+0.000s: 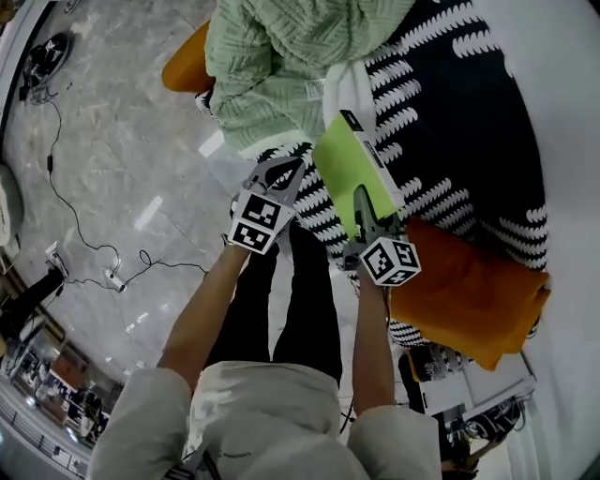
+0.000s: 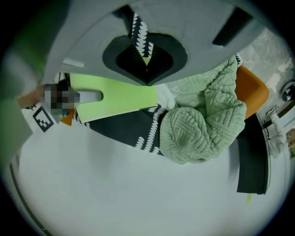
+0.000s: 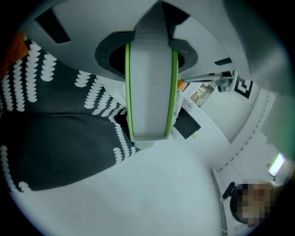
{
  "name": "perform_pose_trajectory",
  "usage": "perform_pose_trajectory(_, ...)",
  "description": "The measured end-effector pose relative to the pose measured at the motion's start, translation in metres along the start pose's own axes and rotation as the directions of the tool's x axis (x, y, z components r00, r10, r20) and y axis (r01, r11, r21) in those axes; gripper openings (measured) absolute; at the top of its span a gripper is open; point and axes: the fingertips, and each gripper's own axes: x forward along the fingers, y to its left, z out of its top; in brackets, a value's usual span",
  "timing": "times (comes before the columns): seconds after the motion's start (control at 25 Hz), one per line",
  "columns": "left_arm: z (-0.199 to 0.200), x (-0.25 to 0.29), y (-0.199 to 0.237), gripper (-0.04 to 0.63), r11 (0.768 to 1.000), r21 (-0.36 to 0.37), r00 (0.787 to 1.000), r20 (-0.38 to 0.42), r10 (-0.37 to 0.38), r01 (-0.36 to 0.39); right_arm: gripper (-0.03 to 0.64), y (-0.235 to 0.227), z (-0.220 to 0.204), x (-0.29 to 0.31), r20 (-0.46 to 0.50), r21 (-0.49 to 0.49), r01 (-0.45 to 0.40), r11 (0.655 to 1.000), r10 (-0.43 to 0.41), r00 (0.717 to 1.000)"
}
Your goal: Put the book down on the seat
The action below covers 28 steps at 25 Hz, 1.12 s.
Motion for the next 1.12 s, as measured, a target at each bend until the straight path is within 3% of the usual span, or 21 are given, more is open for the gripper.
perform_pose_trajectory(0.16, -0.014, 0.022, 0.001, 0.009, 1.0, 0.023, 1.0, -0.014, 0.003, -0.003, 0.137, -0.021, -0.002, 0.032, 0.088, 0.21, -0.148, 0.966, 0.132, 0.987)
perform_pose_trajectory(0.28, -0.014, 0.033, -0.001, 0.009, 0.998, 0.056, 1.0, -0.006, -0.008, 0.009, 0.137, -0.027, 0.002, 0.057, 0.185, 0.358, -0.295, 0.886, 0.243, 0.952)
perform_pose_trajectory(0.36, -0.019, 0.04, 0.0, 0.009, 0.997, 0.078, 1.0, -0.015, -0.009, 0.01, 0.137, -0.034, -0.004, 0.072, 0.236, 0.447, -0.345, 0.826, 0.263, 0.936)
perform_pose_trajectory(0.48, -0.027, 0.042, -0.004, 0.009, 0.996, 0.087, 0.999, -0.032, -0.01, 0.013, 0.137, -0.047, -0.024, 0.084, 0.251, 0.543, -0.325, 0.774, 0.219, 0.943)
perform_pose_trajectory(0.92, -0.04, 0.043, -0.03, 0.009, 0.992, 0.103, 0.995, -0.065, -0.07, 0.076, 0.142, -0.068, -0.07, 0.108, 0.216, 0.643, -0.224, 0.733, 0.106, 0.971)
perform_pose_trajectory(1.12, -0.05, 0.036, -0.045, 0.009, 0.984, 0.153, 0.994, -0.069, -0.081, 0.091, 0.23, -0.089, -0.082, 0.095, 0.198, 0.702, -0.159, 0.694, 0.024, 0.98)
